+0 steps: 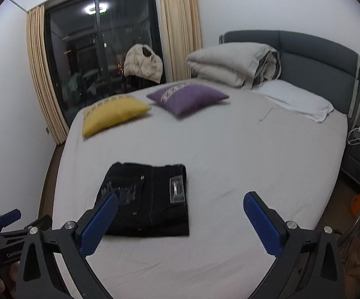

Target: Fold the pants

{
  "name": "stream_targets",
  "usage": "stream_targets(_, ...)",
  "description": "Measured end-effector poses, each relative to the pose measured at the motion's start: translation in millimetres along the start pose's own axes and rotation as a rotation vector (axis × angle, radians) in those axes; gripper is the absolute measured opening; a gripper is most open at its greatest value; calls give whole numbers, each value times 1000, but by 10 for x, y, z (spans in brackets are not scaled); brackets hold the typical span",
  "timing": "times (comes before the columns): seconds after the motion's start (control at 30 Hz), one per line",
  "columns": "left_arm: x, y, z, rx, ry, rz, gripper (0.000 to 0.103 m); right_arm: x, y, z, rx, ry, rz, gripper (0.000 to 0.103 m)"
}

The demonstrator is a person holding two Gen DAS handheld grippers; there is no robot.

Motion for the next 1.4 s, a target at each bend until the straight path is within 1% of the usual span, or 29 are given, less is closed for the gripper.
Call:
stream_targets(0.07, 8, 1, 109, -11, -2, 0, 103, -38, 72, 21, -12, 2, -13, 103)
stream_targets(0.33, 9, 3, 256, -28, -1, 2, 103, -158, 158, 82, -55, -4, -44, 103)
stream_targets(0.83, -5, 28, 334, -57, 6, 1, 103, -248, 212, 174, -97, -16, -66, 103)
stream_targets(1.4, -11, 47, 377, -65, 7, 0, 103, -304, 262, 192, -114, -25, -75, 103)
Point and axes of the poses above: each gripper's, at about its wrist camera, not at the fingertips, and z roughly the way its jaws point, x to its right, y to its underside, the point moved 2 cm from there along z, roughly the way its jaws point, and after that the axes turned 2 degrees about -y, right-handed, at the moved point
